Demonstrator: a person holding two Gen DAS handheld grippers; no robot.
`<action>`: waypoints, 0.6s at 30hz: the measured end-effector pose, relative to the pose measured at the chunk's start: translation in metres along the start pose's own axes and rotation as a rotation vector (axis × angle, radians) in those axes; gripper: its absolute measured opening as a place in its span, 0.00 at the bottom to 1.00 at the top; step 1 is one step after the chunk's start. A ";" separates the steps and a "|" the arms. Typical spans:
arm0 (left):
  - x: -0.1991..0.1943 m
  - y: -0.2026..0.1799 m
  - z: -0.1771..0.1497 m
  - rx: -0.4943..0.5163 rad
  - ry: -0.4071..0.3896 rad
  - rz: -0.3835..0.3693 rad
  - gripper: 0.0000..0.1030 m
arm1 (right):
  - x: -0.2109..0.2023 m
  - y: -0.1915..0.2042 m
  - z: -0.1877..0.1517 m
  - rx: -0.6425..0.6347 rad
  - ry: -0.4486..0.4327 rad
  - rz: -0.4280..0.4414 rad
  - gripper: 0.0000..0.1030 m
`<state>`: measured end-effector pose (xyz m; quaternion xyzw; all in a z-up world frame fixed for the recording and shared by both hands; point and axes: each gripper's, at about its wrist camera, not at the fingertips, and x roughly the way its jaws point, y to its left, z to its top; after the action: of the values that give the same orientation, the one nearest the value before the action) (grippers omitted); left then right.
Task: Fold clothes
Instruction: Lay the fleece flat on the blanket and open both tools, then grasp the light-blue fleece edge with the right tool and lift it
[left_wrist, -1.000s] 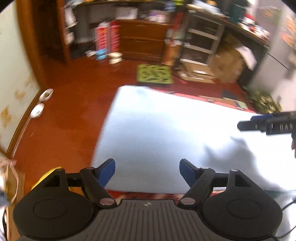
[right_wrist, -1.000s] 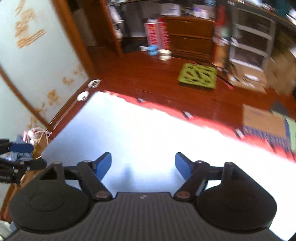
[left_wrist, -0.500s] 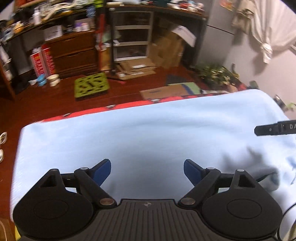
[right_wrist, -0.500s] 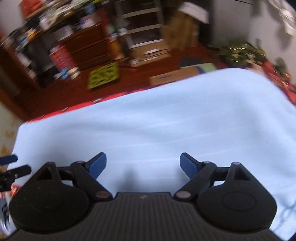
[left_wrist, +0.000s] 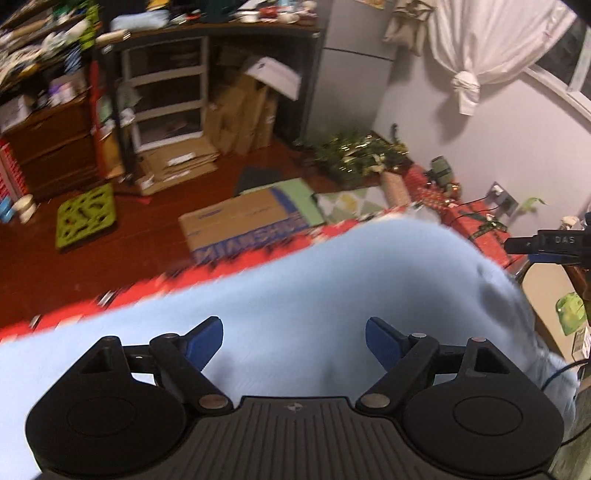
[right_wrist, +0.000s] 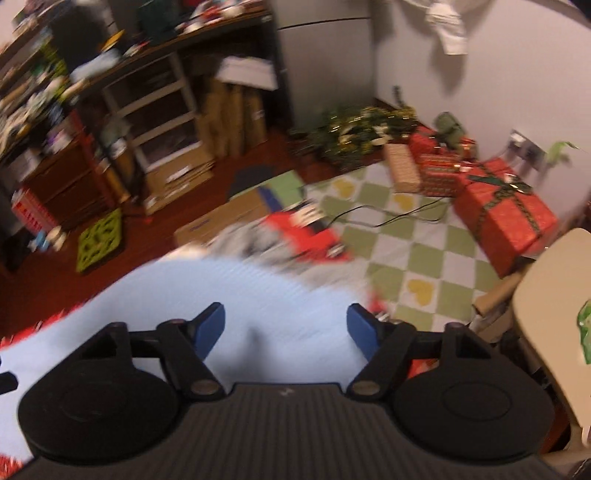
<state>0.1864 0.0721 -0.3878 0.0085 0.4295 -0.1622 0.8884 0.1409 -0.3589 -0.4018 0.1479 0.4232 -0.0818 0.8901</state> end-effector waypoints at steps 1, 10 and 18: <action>0.008 -0.010 0.010 0.017 -0.002 -0.008 0.79 | 0.009 -0.010 0.008 0.012 0.002 -0.003 0.67; 0.061 -0.049 0.068 0.101 0.014 -0.096 0.78 | 0.112 -0.093 0.027 0.251 0.240 0.157 0.48; 0.093 -0.060 0.087 0.102 0.079 -0.139 0.78 | 0.137 -0.104 0.015 0.363 0.293 0.318 0.24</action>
<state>0.2882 -0.0244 -0.3967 0.0304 0.4547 -0.2445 0.8559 0.2095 -0.4645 -0.5197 0.3796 0.4975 0.0066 0.7800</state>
